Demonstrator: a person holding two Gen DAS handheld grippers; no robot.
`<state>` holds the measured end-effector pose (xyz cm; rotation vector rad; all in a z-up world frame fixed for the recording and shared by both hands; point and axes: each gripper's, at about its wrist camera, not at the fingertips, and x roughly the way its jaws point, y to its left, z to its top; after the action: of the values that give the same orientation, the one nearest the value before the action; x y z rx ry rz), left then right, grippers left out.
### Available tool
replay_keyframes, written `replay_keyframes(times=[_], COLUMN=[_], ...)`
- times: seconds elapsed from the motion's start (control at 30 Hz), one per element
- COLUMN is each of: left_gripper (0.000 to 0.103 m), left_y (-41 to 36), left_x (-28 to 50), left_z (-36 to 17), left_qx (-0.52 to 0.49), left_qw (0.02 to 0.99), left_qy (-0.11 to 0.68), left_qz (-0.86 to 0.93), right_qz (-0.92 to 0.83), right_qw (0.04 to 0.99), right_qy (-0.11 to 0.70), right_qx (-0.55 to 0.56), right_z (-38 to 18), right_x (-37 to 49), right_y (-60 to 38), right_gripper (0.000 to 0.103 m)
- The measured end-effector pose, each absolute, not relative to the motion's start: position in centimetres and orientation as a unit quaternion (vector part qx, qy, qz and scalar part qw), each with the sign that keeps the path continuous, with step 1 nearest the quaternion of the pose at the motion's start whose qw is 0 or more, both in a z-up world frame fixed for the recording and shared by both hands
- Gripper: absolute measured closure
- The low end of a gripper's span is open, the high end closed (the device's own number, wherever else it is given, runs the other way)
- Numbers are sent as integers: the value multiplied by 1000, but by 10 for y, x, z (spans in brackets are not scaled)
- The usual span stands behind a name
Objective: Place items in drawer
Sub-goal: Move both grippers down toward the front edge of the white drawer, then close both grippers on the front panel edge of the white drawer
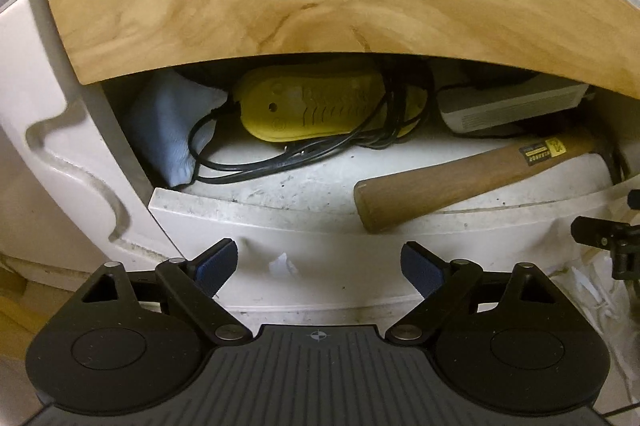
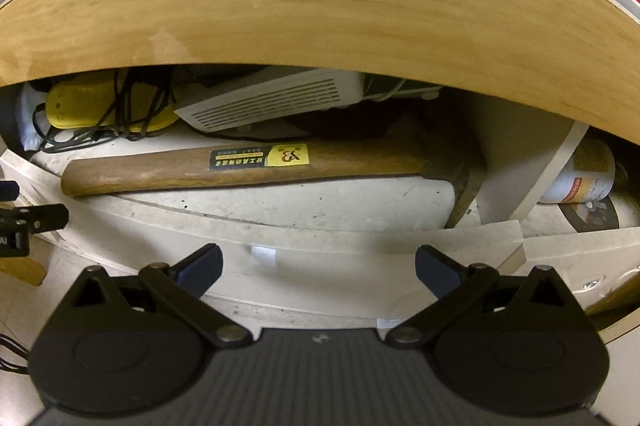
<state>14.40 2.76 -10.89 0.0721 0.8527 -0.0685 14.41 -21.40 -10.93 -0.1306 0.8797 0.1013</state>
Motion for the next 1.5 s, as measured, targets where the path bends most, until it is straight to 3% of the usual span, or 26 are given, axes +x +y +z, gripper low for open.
replay_keyframes(times=[0.27,0.67,0.83,1.23,1.5], left_gripper=[20,20,20,20,22], left_y=[19,7,8,11,8], left_x=[141,137,137,135,132], left_z=[-112,-126,-137,-150,-158], left_qx=[91,402,485,588,620], left_qw=[902,825,782,714,690], left_qy=[418,379,363,328,318], left_qz=[-55,-117,-149,-190,-197], right_qz=[76,144,174,226,220], right_qw=[893,834,796,705,693], right_qy=[421,401,393,349,345], right_qx=[-139,-349,-426,-574,-594], right_z=[-109,-120,-130,-142,-134], right_x=[143,139,135,122,120], right_y=[-203,-187,-183,-184,-189], right_gripper=[0,0,0,5,8])
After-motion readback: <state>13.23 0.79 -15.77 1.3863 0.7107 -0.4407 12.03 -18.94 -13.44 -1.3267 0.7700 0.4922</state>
